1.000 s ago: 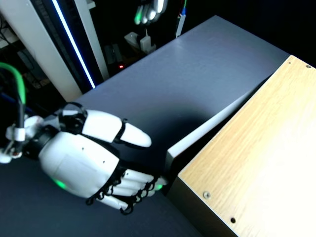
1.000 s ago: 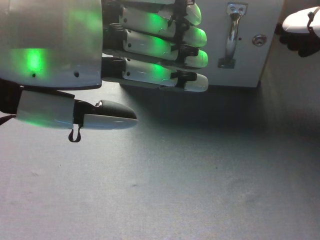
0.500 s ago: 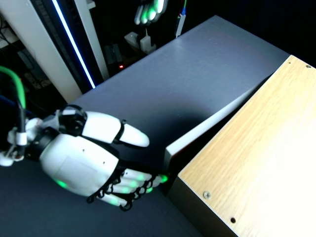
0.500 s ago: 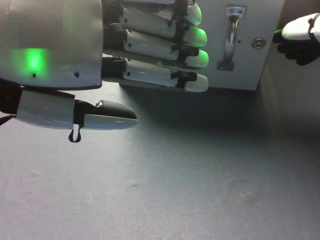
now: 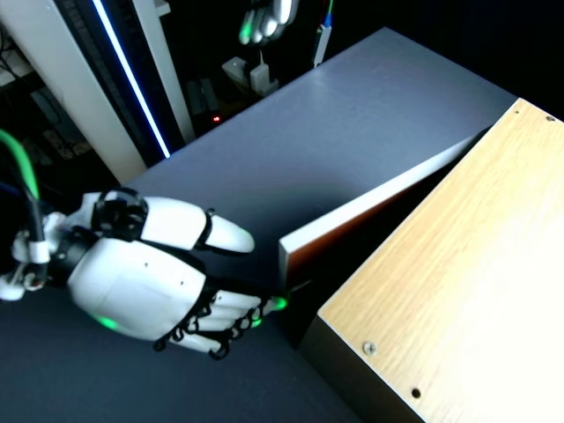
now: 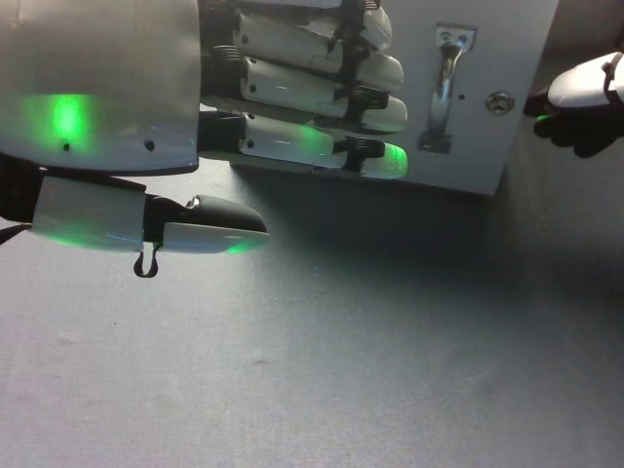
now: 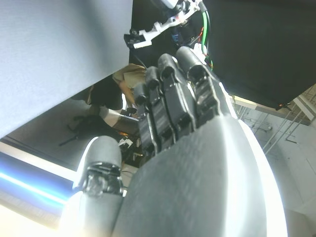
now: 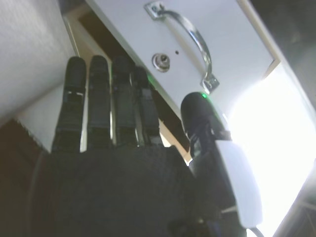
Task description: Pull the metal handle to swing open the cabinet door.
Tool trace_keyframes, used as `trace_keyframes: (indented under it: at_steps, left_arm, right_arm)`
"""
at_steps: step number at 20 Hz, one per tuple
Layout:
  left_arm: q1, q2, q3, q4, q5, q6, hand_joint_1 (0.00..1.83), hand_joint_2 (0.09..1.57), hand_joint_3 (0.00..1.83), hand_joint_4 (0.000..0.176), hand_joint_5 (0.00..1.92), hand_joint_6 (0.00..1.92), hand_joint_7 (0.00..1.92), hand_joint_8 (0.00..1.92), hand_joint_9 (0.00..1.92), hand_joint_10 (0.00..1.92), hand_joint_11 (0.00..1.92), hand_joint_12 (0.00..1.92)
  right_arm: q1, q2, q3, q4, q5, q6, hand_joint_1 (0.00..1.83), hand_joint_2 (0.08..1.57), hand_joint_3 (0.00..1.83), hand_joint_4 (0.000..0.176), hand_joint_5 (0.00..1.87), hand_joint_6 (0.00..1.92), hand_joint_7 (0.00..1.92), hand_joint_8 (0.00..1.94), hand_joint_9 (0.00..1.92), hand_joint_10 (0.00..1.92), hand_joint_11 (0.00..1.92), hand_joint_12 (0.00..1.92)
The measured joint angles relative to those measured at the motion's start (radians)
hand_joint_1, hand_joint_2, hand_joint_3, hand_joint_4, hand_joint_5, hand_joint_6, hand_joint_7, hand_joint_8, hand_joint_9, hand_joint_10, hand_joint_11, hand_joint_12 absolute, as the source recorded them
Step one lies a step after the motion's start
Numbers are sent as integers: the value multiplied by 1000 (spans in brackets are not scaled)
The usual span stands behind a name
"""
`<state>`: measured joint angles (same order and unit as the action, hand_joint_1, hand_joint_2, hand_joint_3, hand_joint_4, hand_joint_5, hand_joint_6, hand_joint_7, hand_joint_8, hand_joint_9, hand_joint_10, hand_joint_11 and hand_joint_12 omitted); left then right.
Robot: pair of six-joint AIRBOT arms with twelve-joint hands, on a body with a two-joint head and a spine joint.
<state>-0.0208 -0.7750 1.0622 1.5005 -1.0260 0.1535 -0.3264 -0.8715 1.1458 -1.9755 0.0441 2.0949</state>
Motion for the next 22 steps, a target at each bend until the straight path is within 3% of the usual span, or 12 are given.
trace_keyframes:
  at_steps: [7, 14, 22]
  left_arm:
    - [0, 0, 0, 0, 0, 0, 0, 1571, 73, 0, 398, 2, 402, 1, 368, 1, 8, 806]
    - [0, 0, 0, 0, 0, 0, 0, 1571, 69, 0, 391, 0, 396, 1, 362, 0, 0, 809]
    - [0, 0, 0, 0, 0, 0, 0, 1571, 73, 0, 399, 3, 402, 3, 369, 3, 8, 815]
  right_arm:
    - [19, 45, -22, -15, 105, -1, 0, 1571, 78, 0, 393, 4, 417, 4, 381, 5, 0, 971]
    - [60, 97, 1, -13, 117, -1, 0, 1571, 83, 0, 384, 1, 409, 1, 373, 1, 0, 963]
    - [69, 31, 40, 9, 106, -1, 0, 1571, 78, 0, 385, 2, 411, 1, 370, 0, 0, 973]
